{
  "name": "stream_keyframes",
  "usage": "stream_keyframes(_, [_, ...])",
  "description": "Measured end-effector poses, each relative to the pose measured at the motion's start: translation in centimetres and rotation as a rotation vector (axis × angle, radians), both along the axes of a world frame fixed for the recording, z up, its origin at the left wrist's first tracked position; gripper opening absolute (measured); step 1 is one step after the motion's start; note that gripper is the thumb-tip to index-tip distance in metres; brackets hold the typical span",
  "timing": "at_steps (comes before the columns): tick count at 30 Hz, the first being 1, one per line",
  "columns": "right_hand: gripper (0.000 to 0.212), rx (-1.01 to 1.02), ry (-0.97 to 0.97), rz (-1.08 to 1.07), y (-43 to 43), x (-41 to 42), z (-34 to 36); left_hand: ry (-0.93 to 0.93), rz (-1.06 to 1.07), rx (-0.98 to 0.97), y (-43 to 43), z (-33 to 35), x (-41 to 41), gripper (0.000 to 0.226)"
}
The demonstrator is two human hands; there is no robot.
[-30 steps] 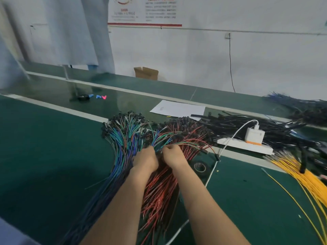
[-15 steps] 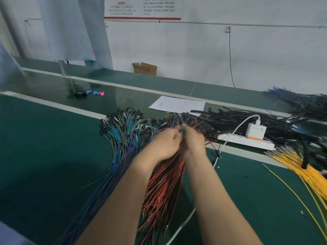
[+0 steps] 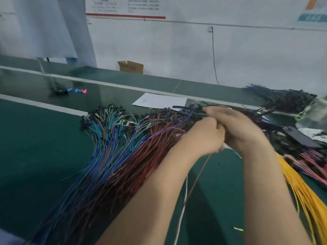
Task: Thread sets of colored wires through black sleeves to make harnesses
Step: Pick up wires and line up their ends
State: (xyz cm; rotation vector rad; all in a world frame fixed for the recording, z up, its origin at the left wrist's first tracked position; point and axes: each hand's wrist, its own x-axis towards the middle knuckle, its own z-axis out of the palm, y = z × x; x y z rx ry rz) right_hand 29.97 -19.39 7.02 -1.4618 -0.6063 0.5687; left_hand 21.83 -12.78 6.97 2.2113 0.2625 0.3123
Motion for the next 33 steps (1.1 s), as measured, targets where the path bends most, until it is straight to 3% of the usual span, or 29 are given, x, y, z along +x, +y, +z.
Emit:
stream_keyframes(2, [0.024,-0.110,-0.032,-0.051,0.7,0.2,-2.1,0.087,0.059,0.230,0.6,-2.1,-0.4,0.032])
stream_keyframes(5, [0.031,-0.092,-0.016,-0.157,1.2,0.6,-4.6,0.015,0.368,0.440,3.9,-4.6,-1.8,0.026])
stream_keyframes(6, [0.033,-0.066,-0.010,-0.178,1.3,0.7,-5.1,0.007,0.481,0.451,5.5,-5.4,-2.2,0.027])
stream_keyframes(8, [0.041,0.010,0.029,-0.191,1.7,0.7,-5.7,0.211,0.602,0.446,9.1,-7.0,-3.1,0.041])
stream_keyframes(10, [0.045,0.115,0.097,-0.189,2.5,0.5,-6.1,0.498,0.587,0.396,12.5,-8.8,-3.8,0.054])
stream_keyframes(12, [0.043,0.201,0.163,-0.192,3.6,0.4,-6.2,0.579,0.546,0.332,14.9,-10.5,-4.1,0.047])
stream_keyframes(18, [0.039,0.199,0.150,-0.184,7.4,0.5,-6.4,0.324,0.755,0.279,18.7,-12.0,-4.8,0.050])
stream_keyframes(21, [0.034,0.149,0.041,-0.229,9.0,0.6,-6.5,0.021,0.818,0.259,18.6,-9.3,-4.7,0.050])
stream_keyframes(25, [0.026,0.243,-0.017,-0.216,10.1,-0.2,-4.8,-0.282,0.702,0.172,17.2,-0.9,-4.2,0.049])
stream_keyframes(29, [0.015,0.692,0.270,-0.170,8.8,-0.4,-0.3,-0.313,0.250,0.040,12.3,5.6,-2.8,0.040])
stream_keyframes(33, [0.032,0.911,0.373,-0.010,5.6,-0.3,3.9,-0.199,0.060,0.279,6.6,6.4,-0.4,0.034])
